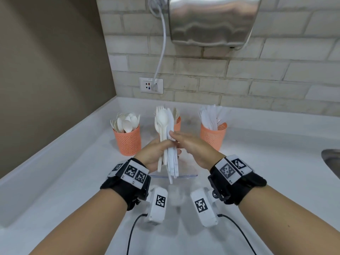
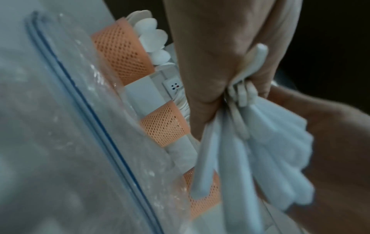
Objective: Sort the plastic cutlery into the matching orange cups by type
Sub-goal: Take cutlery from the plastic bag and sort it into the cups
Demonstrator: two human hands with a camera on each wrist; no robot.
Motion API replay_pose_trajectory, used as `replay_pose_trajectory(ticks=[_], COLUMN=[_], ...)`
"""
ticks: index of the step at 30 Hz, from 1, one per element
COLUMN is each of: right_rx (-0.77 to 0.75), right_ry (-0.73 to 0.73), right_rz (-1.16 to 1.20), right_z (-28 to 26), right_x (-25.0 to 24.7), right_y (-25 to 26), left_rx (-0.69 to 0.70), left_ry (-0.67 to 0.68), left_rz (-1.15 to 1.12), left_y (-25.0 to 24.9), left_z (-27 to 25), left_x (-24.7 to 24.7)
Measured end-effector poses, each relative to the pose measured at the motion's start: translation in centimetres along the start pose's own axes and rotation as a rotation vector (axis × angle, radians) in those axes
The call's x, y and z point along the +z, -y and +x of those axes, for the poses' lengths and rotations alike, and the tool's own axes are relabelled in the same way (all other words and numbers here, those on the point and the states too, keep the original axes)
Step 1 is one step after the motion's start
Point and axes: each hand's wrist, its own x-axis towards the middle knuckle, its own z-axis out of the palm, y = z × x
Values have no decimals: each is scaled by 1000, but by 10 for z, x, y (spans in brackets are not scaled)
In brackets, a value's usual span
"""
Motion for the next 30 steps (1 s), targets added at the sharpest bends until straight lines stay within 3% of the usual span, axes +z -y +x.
replay_pose_trajectory(ticks=[4, 8, 12, 19, 26, 30], right_rx=[-100, -109, -63, -121, -191, -174], right_ry=[-152, -8, 102, 200, 91, 63], right_rz=[-191, -302, -230, -22, -29, 32], right_z=[-4, -5, 3, 5, 13, 13], right_x=[-1, 2, -1, -9, -7, -14], right_y=[-2, -4, -8, -20, -33, -32], left_rx=[-47, -112, -110, -206, -145, -127], left_ry=[1, 7, -22, 19, -162, -134], left_rz=[-241, -351, -349, -256, -140, -76], left_y=[0, 0, -2, -8, -10, -9], left_z=[3, 9, 12, 12, 22, 27], left_x=[-6, -5, -6, -8, 2, 3])
